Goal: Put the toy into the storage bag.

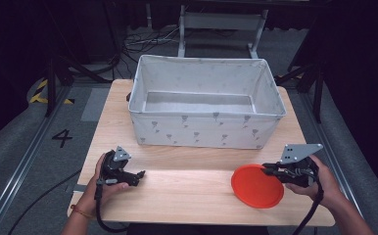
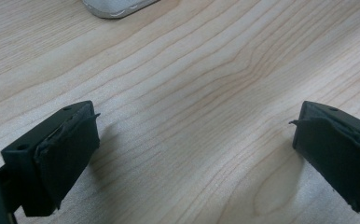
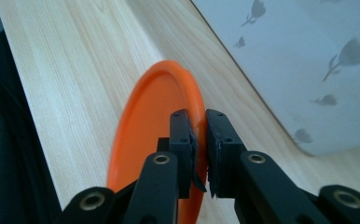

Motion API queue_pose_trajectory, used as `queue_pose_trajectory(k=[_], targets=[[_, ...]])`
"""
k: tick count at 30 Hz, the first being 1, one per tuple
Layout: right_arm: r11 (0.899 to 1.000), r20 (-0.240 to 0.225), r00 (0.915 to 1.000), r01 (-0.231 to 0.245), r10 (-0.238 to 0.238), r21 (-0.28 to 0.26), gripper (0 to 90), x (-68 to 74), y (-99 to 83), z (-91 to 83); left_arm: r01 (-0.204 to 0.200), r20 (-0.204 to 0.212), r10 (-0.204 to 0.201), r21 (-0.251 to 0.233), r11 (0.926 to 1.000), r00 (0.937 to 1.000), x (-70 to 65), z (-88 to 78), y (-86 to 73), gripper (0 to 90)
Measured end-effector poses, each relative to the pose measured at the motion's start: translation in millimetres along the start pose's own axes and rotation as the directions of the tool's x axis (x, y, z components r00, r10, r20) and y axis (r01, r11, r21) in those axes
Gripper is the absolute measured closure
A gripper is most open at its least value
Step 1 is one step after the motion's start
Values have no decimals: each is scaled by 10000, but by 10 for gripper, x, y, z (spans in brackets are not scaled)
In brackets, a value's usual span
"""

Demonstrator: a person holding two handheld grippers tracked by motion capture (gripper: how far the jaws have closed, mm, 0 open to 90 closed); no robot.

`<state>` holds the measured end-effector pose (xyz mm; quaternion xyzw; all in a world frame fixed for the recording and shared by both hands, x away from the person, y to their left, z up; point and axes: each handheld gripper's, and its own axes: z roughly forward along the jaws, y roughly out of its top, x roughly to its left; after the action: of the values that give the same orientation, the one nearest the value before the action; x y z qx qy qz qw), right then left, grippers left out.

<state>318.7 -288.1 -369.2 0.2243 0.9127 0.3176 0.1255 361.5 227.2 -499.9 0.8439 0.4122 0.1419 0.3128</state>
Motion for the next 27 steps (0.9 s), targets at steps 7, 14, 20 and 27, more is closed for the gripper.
queue_pose_trajectory(k=[7, 14, 20, 27], targets=[[9985, 74, 9985, 541, -540, -32, 817, -1, 184, -155, 3, 1, -3, -3, 10000, 10000, 0, 0, 0, 7], [9966, 161, 9975, 702, -695, -440, 817, -67, 323, -440, 2, -1, -2, -5, 10000, 10000, 0, 0, 0, 7], [9947, 504, 9956, 817, -787, -619, 817, -120, 429, -655, 6, -42, -6, -20, 10000, 10000, -1, 0, -1, 7], [9920, 977, 9918, 915, -830, -866, 818, -191, 569, -860, 3, -46, -3, -23, 10000, 10000, -1, 0, -1, 7]])
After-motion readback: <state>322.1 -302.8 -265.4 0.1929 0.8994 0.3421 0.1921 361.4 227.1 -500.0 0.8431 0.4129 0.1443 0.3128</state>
